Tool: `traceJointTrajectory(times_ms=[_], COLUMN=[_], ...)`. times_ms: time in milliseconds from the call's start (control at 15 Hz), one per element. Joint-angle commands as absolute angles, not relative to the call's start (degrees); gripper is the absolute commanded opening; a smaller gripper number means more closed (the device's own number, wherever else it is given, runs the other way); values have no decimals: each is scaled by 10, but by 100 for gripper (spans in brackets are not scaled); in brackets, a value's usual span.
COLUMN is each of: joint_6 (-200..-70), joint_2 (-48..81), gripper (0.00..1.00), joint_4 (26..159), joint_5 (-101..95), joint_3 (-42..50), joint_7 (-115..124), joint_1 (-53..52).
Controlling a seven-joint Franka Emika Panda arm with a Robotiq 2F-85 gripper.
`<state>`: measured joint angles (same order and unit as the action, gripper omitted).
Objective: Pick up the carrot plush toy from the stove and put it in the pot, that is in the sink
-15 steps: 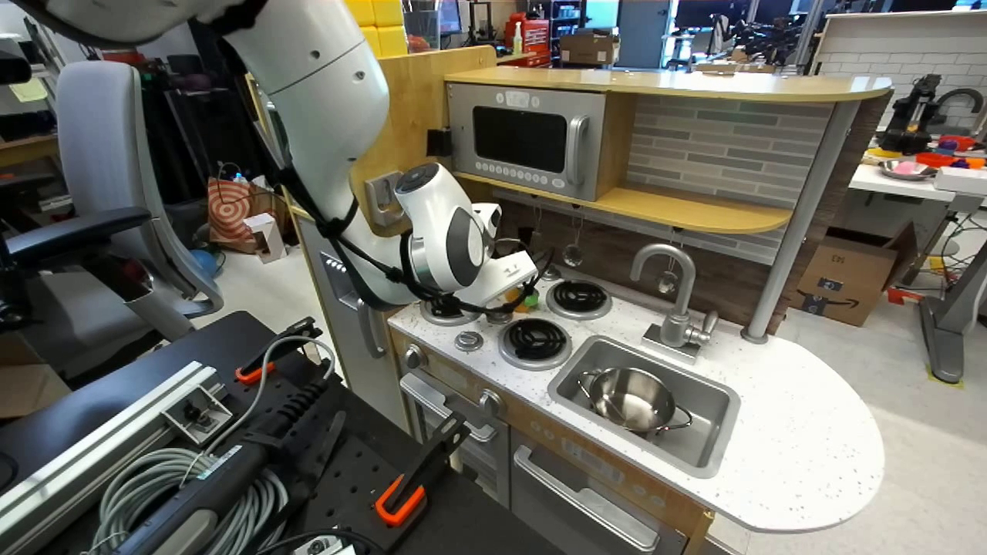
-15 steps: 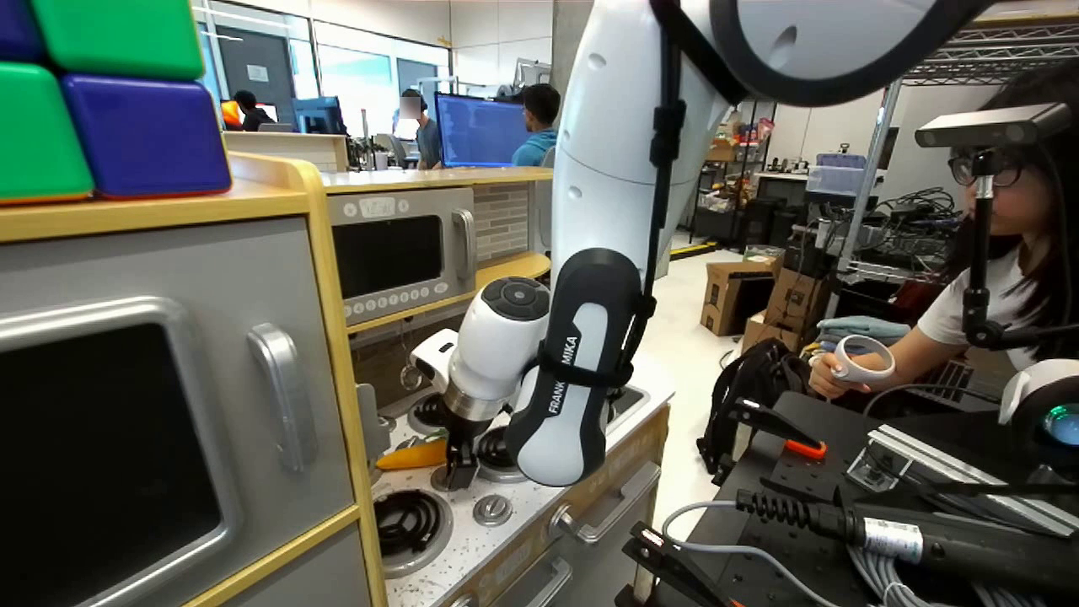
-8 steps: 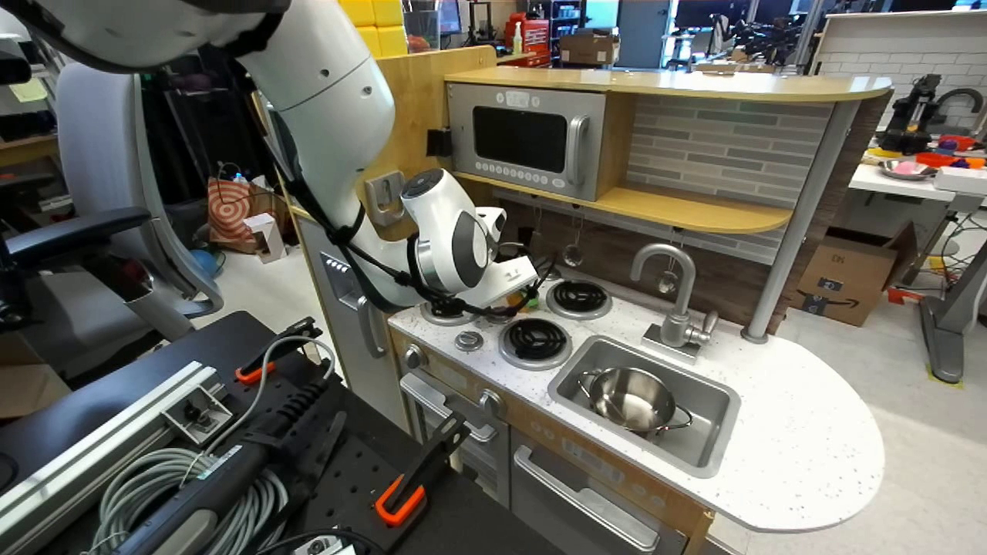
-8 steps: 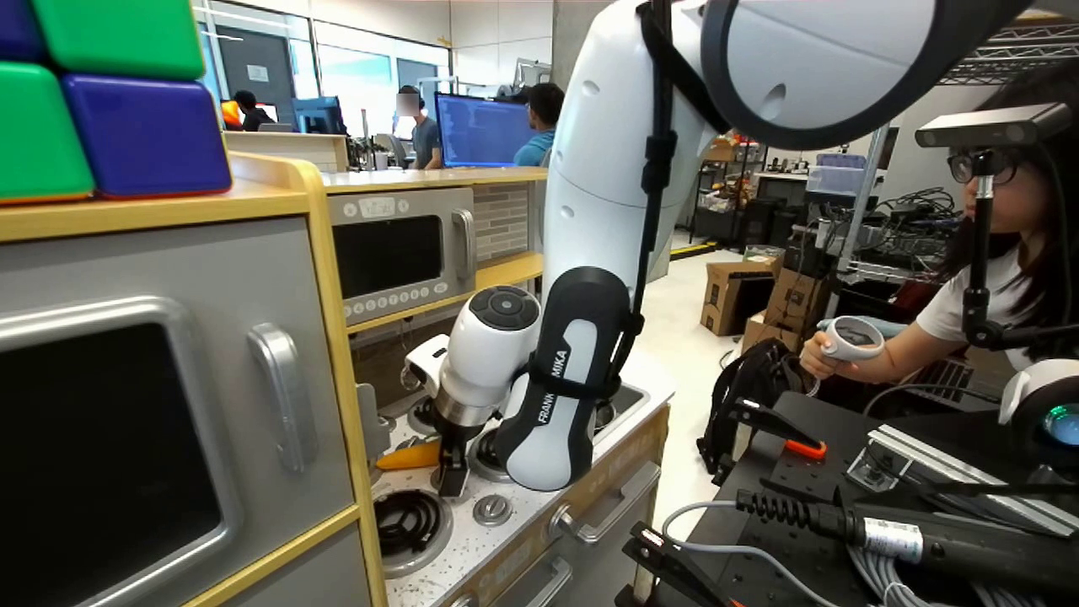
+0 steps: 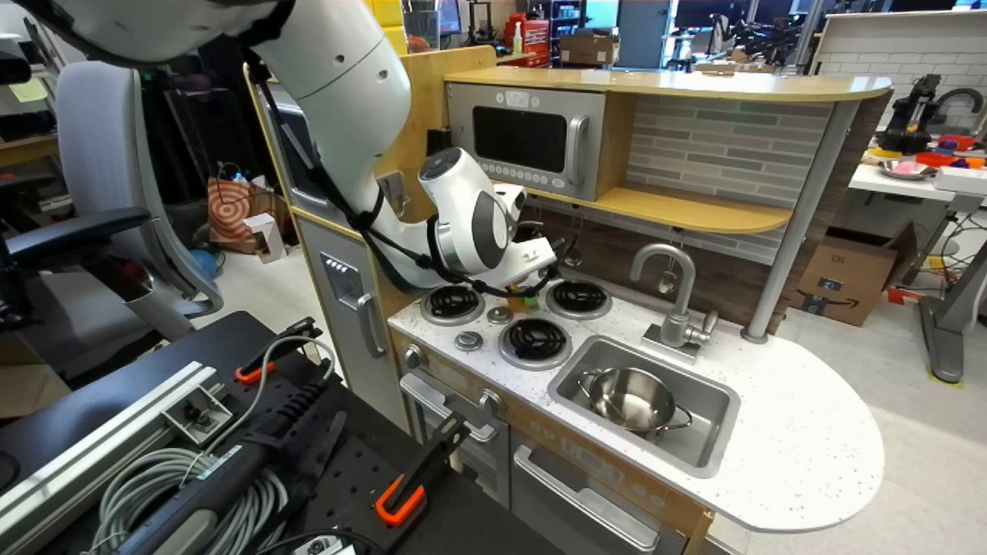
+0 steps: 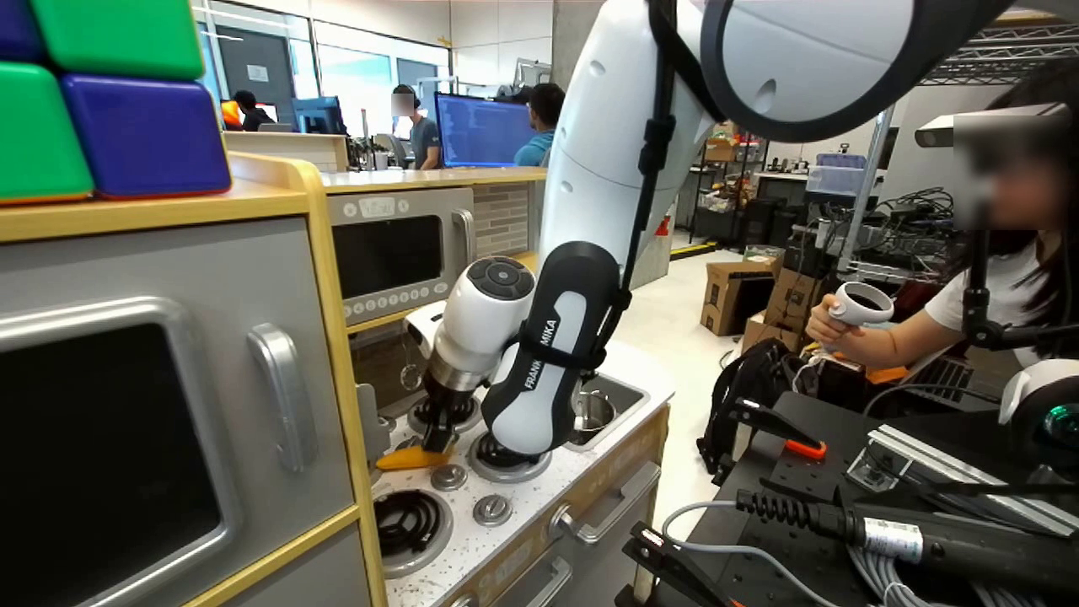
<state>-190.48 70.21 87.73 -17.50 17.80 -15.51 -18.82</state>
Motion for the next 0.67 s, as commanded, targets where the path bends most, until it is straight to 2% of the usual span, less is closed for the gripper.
traceJointTrajectory(times_ms=[0,600], joint_6=[-1904,-1881], joint_2=[693,683], gripper=[100,100], joint_4=[864,860], joint_5=[-169,-192], joint_3=[171,32], joint_7=[-153,-162], joint_1=[-172,-79])
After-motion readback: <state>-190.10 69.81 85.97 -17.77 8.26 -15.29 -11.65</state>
